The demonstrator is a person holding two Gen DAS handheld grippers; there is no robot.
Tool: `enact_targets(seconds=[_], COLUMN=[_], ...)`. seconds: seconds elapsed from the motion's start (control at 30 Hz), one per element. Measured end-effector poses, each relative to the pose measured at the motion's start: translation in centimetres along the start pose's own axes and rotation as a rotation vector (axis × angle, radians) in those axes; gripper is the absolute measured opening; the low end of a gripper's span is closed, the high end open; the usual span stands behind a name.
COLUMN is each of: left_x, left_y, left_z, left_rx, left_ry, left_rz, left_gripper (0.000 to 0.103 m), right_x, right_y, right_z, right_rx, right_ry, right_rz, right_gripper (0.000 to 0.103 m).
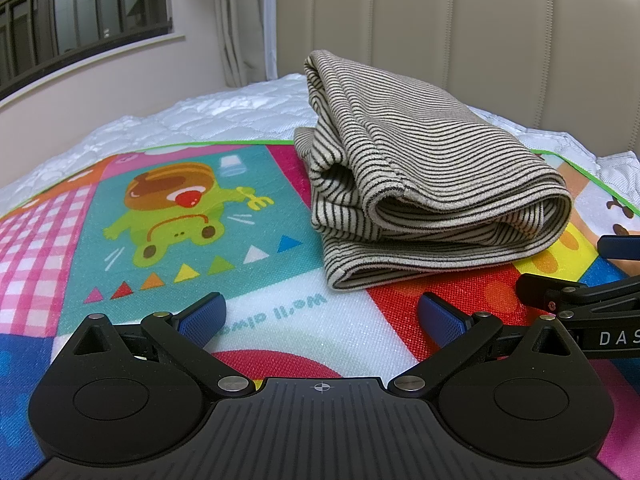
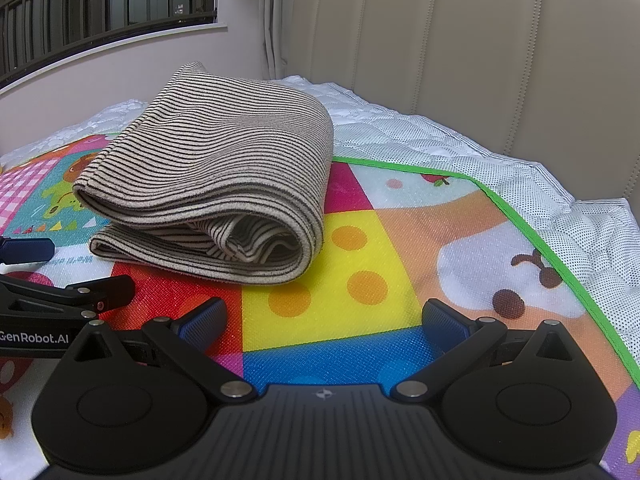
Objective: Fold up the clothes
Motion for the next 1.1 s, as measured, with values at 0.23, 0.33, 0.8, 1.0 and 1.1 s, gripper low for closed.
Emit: enact_targets(seconds=[0.23,0.33,0.8,1.0,1.1], left_x=[-0.02,-0.02,-0.03,-0.02,-0.02], left_y=[0.00,0.00,0.00,0.00,0.10], left_z=[0.01,0.01,0.00,0.00,0.02], left_rx=[0.000,0.000,-0.001,-0.001,-0.011], left_ry=[0.000,0.000,0.000,0.000,0.004], left_rz=[0.000,0.000,0.000,0.000,-0.008], left_gripper=[0.103,0.103,0.103,0.103,0.103], right_x=[0.03,0.03,-0.02,-0.02,-0.05], right_y=[-0.02,-0.02,0.00,0.02,0.03], right_z=[0.01,0.01,0.00,0.00,-0.01], right_rx=[0.000,0.000,0.000,0.000,-0.001], right_ry=[0.000,0.000,0.000,0.000,0.000], right_rz=[0.000,0.001,0.001,0.001,0.000], right_gripper=[0.103,0.103,0.103,0.103,0.103])
Point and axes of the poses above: each gripper's, at about its wrist camera, not at the fingertips, and x roughly the way its jaws point, y to its left, z to its top, the point moved 9 cm from there along x, roughly the way its jaws point, and after that the axes turned 14 degrees about -x, right-handed, at the moved point
